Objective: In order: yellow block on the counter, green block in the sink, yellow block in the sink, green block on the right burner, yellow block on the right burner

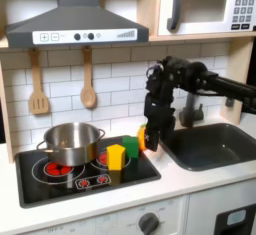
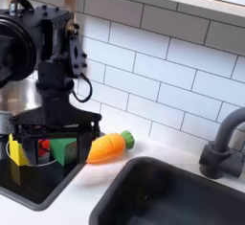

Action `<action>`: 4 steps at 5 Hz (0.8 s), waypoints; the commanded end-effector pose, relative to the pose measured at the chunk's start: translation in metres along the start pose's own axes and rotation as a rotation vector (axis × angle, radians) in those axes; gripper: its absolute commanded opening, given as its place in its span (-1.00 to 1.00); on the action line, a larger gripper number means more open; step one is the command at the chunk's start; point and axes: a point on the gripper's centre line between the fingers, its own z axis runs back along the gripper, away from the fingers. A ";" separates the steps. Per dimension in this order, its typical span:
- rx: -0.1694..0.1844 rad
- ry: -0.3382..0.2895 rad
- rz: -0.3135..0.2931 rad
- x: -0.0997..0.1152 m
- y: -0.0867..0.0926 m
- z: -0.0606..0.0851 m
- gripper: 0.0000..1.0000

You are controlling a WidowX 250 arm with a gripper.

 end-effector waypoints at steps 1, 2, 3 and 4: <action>0.008 0.076 -0.297 -0.018 -0.005 -0.008 1.00; -0.001 0.091 -0.390 -0.024 -0.005 -0.008 1.00; 0.007 0.098 -0.435 -0.033 -0.001 -0.010 1.00; -0.035 0.060 -0.440 -0.032 -0.005 -0.006 1.00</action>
